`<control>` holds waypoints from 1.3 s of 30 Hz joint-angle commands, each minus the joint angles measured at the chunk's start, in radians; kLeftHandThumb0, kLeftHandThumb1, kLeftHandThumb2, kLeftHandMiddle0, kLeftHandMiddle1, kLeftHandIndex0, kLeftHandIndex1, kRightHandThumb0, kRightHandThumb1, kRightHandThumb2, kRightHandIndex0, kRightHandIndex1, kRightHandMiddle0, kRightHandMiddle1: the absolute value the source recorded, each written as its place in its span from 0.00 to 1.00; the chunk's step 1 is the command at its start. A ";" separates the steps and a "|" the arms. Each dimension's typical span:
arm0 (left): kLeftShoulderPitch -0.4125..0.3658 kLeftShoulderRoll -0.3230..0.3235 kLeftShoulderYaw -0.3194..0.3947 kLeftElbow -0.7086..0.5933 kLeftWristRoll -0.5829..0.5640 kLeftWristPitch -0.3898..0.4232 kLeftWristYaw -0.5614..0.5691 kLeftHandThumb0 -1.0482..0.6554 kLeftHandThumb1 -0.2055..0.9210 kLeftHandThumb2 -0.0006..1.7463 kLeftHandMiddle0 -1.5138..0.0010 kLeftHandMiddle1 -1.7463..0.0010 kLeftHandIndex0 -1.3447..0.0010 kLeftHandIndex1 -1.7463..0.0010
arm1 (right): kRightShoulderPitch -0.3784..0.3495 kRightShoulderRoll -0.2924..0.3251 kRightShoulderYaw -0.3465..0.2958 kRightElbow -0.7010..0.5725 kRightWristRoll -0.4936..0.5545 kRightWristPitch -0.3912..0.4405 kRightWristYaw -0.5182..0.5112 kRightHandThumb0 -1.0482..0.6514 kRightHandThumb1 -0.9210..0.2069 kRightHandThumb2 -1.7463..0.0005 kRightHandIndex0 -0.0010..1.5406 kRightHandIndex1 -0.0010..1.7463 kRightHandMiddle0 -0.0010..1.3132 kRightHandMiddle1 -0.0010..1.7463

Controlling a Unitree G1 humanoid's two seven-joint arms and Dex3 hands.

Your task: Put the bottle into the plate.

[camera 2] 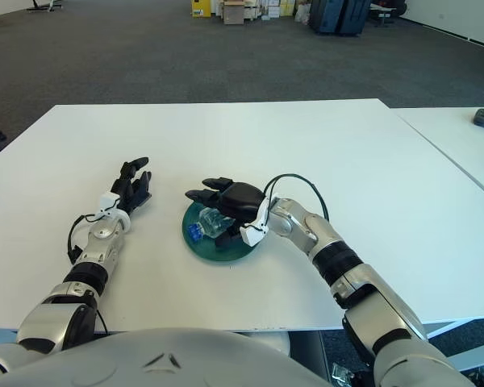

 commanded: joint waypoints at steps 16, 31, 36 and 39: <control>0.039 0.002 0.005 -0.034 -0.013 0.006 -0.004 0.21 1.00 0.51 0.65 0.91 1.00 0.45 | -0.012 0.342 -0.595 0.374 0.739 0.048 -0.295 0.17 0.00 0.58 0.23 0.05 0.00 0.46; 0.051 0.006 0.010 -0.051 -0.025 0.007 -0.013 0.21 1.00 0.51 0.64 0.89 1.00 0.45 | 0.007 0.425 -0.710 0.421 0.899 0.067 -0.199 0.22 0.00 0.50 0.28 0.05 0.00 0.54; 0.054 0.008 0.009 -0.049 -0.018 0.000 -0.009 0.21 1.00 0.49 0.63 0.88 1.00 0.44 | 0.008 0.427 -0.732 0.479 0.911 0.074 -0.172 0.21 0.00 0.49 0.30 0.05 0.01 0.55; 0.054 0.010 0.009 -0.049 -0.015 -0.003 -0.006 0.21 1.00 0.47 0.63 0.87 1.00 0.43 | 0.006 0.430 -0.743 0.502 0.919 0.078 -0.156 0.21 0.00 0.48 0.31 0.06 0.03 0.56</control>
